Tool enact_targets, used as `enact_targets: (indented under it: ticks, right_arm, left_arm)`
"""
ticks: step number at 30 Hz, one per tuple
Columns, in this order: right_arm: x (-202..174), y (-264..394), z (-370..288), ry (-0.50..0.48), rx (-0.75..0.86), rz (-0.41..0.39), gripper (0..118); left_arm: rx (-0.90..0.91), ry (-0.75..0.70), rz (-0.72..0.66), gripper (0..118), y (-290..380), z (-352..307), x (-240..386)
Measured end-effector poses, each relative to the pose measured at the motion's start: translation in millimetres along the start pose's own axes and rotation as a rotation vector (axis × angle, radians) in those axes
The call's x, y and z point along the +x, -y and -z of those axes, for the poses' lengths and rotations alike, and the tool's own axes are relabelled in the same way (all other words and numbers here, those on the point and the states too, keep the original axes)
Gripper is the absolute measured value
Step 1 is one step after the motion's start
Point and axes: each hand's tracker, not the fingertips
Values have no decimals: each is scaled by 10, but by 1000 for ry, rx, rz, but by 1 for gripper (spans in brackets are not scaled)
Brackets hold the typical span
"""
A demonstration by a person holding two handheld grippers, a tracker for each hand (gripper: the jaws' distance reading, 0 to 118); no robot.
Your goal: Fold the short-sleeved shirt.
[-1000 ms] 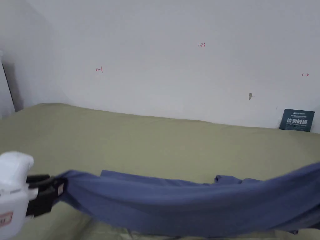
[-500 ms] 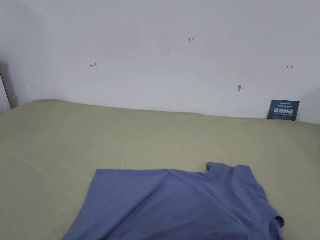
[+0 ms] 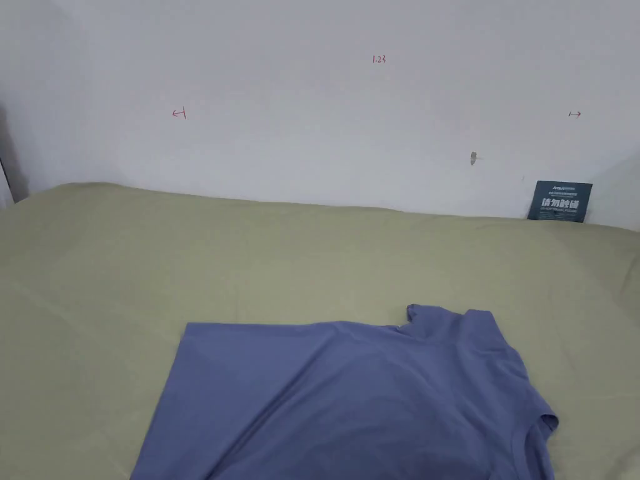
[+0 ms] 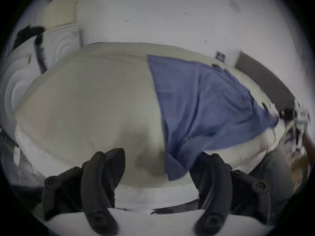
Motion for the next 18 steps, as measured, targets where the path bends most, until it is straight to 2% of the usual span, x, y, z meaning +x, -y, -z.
enact_targets:
  ticks: [4, 6, 9, 10, 11, 12, 13, 16, 18]
  right_arm:
    - [-289, -182, -364, 13, 190, -63, 77]
    - [-533, -250, -538, 23, 313, -99, 77]
    - [-858, -288, -731, 76, 467, -135, 76]
    - [-940, -281, -779, 88, 509, -140, 63]
    - [-999, -248, -803, 83, 534, -143, 42]
    - [-1054, -240, -821, 90, 548, -155, 10]
    - [-1110, -220, -817, 92, 555, -148, 0]
    - [-1164, -167, -833, 45, 553, -133, 0]
    - [-1204, -116, -808, 52, 554, -157, 0]
  left_arm:
    - [228, -24, -126, 83, -251, -477, 231]
    - [369, -16, -118, 83, -483, -768, 670]
    - [468, -31, -45, 78, -662, -975, 1097]
    - [493, -48, -16, 63, -609, -927, 1076]
    - [520, -52, 20, 35, -620, -946, 1182]
    - [523, -46, 47, 1, -646, -943, 1257]
    - [522, -69, 65, 0, -662, -922, 1328]
    - [530, -43, 38, 0, -614, -907, 1398]
    - [522, -52, 41, 0, -546, -881, 1418]
